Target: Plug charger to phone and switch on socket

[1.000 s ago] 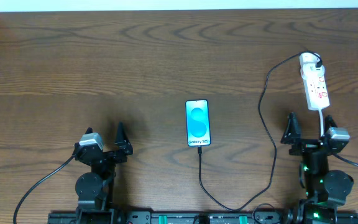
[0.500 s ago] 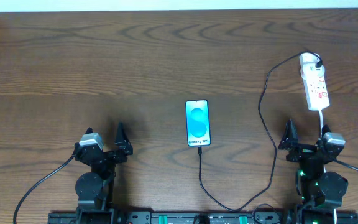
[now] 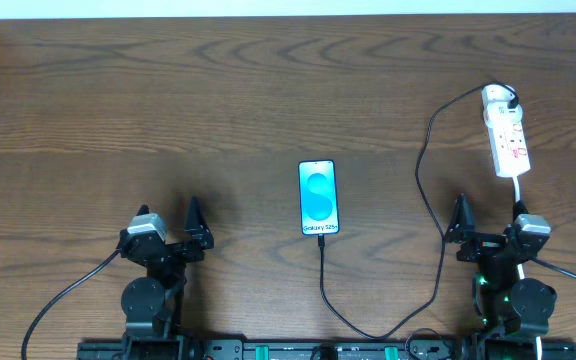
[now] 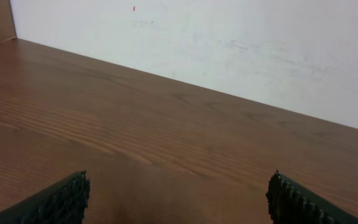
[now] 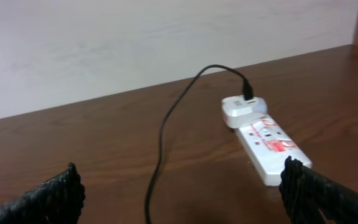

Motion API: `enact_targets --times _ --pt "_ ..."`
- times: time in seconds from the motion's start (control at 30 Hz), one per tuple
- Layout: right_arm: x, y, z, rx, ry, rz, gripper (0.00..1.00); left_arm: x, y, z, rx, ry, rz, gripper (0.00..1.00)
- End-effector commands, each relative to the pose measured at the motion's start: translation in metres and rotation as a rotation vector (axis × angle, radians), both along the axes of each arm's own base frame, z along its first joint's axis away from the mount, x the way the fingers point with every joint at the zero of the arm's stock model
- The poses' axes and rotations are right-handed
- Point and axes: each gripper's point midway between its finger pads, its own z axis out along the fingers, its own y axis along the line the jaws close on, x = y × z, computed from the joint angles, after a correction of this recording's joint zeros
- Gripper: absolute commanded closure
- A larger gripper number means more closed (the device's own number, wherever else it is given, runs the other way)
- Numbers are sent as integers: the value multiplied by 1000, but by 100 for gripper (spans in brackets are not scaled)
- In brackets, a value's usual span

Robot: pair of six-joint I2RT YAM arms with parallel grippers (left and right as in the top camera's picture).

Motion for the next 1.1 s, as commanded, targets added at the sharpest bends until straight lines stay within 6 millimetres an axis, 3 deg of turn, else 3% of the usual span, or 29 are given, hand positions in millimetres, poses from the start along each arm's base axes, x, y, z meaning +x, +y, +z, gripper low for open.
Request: enact_targets --times 0.0,0.37,1.07 --pt "0 5 0 -18 0 17 1 -1 2 -17 15 54 10 9" --pt "-2 44 0 -232 -13 192 1 -1 2 -17 15 54 10 9" --pt "-2 45 0 -261 -16 199 1 -1 2 -18 15 54 10 9"
